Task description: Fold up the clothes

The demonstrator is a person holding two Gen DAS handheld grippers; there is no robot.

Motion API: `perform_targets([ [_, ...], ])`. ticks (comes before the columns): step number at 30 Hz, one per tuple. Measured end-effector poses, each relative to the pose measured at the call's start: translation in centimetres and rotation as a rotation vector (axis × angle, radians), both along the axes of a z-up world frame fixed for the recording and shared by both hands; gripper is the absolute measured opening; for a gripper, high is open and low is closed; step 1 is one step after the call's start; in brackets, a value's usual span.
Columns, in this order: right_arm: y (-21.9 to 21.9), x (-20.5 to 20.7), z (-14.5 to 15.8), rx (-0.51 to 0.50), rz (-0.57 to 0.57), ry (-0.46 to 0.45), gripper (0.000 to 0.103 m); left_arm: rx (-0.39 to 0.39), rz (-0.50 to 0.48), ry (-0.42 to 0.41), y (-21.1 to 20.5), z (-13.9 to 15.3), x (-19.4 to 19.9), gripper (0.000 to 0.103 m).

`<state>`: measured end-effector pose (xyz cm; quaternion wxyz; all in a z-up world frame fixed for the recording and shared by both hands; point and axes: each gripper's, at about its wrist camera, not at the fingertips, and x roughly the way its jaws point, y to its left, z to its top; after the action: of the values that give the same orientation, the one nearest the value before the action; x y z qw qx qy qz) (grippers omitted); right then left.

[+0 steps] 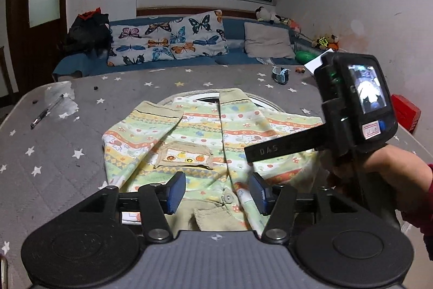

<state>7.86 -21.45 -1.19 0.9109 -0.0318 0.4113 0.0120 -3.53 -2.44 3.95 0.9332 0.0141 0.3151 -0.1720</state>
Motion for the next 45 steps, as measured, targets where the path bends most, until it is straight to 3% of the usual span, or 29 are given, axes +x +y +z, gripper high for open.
perform_targets([
  [9,0.8,0.4,-1.4,-0.063,-0.017,0.089,0.103,-0.023,-0.043,-0.009,-0.4,0.8,-1.1,0.057],
  [16,-0.1,0.5,-1.6,0.009,-0.076,0.118,0.103,-0.053,-0.124,-0.050,-2.0,2.5,-3.2,0.057],
  [23,0.9,0.3,-1.5,-0.043,-0.101,0.106,0.103,-0.078,-0.240,-0.078,-5.0,3.3,-5.1,0.057],
  [34,0.4,0.2,-1.2,-0.042,-0.096,0.098,0.103,-0.078,-0.264,-0.104,-5.2,3.7,-6.0,0.057],
  [41,-1.5,-0.6,0.9,0.059,-0.059,-0.011,0.103,-0.017,-0.115,-0.147,-2.2,3.2,-3.9,0.064],
  [45,-1.7,0.6,1.7,0.065,-0.024,-0.032,0.102,0.006,-0.038,-0.101,-0.7,1.8,-1.4,0.064],
])
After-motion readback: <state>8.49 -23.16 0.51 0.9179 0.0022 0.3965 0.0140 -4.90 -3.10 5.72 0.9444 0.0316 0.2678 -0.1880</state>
